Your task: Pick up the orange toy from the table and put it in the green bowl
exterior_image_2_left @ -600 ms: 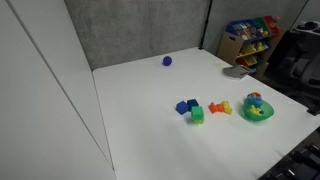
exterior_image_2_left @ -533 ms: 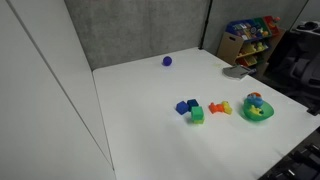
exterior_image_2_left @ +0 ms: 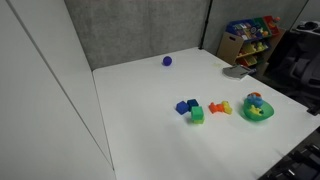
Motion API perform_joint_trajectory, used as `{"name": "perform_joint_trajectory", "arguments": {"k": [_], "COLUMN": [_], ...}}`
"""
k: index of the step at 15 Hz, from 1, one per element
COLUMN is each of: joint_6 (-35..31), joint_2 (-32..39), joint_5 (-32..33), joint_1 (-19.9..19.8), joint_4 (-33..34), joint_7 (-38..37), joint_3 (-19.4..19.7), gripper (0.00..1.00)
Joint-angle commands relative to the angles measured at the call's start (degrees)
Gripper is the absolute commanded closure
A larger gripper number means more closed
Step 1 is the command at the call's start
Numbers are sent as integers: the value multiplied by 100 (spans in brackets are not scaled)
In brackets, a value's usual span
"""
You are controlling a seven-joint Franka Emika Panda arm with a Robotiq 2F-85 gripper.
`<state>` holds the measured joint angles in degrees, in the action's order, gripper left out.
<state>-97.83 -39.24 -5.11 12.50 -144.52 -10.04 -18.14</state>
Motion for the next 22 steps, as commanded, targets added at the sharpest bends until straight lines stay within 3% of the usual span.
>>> {"name": "perform_joint_trajectory", "arguments": {"k": [1,13,22], "joint_6": [-72,-893,-2282], "joint_2": [254,1819,3760], "joint_5": [5,109,636], "joint_1": [-3,-457,-775], "joint_4": [146,899,1722], "joint_7": [71,786,1076], "joint_3": [150,969,1259], "gripper": [0,0,0]}}
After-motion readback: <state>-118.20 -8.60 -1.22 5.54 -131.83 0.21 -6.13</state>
